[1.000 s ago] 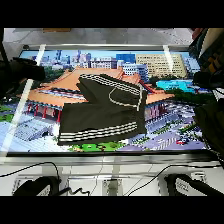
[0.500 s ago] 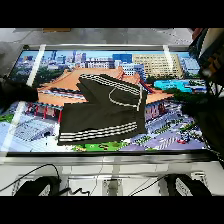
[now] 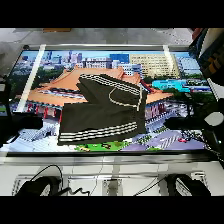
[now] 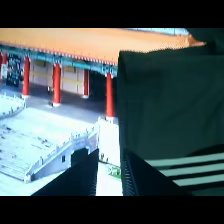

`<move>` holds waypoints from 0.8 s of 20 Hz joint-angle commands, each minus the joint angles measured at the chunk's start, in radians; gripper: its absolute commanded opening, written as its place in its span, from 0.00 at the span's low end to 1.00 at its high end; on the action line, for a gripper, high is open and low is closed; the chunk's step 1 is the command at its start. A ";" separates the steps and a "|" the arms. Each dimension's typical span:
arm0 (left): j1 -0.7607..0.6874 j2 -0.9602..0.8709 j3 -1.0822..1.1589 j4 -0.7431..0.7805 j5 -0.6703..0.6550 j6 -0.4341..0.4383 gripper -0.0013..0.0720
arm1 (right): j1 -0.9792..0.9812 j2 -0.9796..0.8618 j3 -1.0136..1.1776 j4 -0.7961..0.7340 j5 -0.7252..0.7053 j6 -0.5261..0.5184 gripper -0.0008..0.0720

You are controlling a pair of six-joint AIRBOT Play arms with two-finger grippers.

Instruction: Fold the clothes and pants, and hang the long-sleeved shirts on hangers.

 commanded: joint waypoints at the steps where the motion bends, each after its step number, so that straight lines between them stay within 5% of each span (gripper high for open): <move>1: 0.001 0.010 -0.067 0.000 0.030 -0.027 0.35 | -0.001 -0.161 -0.019 0.096 -0.002 0.006 0.03; 4: 0.001 0.005 -0.108 -0.008 0.055 -0.030 0.35 | -0.001 -0.338 -0.019 0.330 0.175 -0.185 0.04; 5: 0.001 -0.001 -0.119 -0.011 0.055 -0.031 0.35 | -0.001 -0.391 -0.019 0.381 0.197 -0.198 0.23; 6: 0.001 -0.008 -0.129 -0.013 0.055 -0.047 0.35 | -0.001 -0.430 -0.019 0.398 0.186 -0.191 0.54; 7: 0.001 -0.020 -0.140 -0.016 0.056 -0.068 0.35 | -0.001 -0.462 -0.019 0.395 0.158 -0.158 0.65; 10: 0.001 -0.079 -0.175 -0.039 0.093 -0.138 0.60 | -0.001 -0.500 -0.019 0.367 0.054 -0.032 0.65; 13: 0.001 -0.179 -0.185 -0.111 0.139 -0.164 0.60 | -0.001 -0.500 -0.019 0.355 -0.018 0.145 0.65; 16: 0.002 -0.302 -0.185 -0.227 0.183 -0.113 0.60 | -0.001 -0.502 -0.019 0.317 -0.029 0.181 0.64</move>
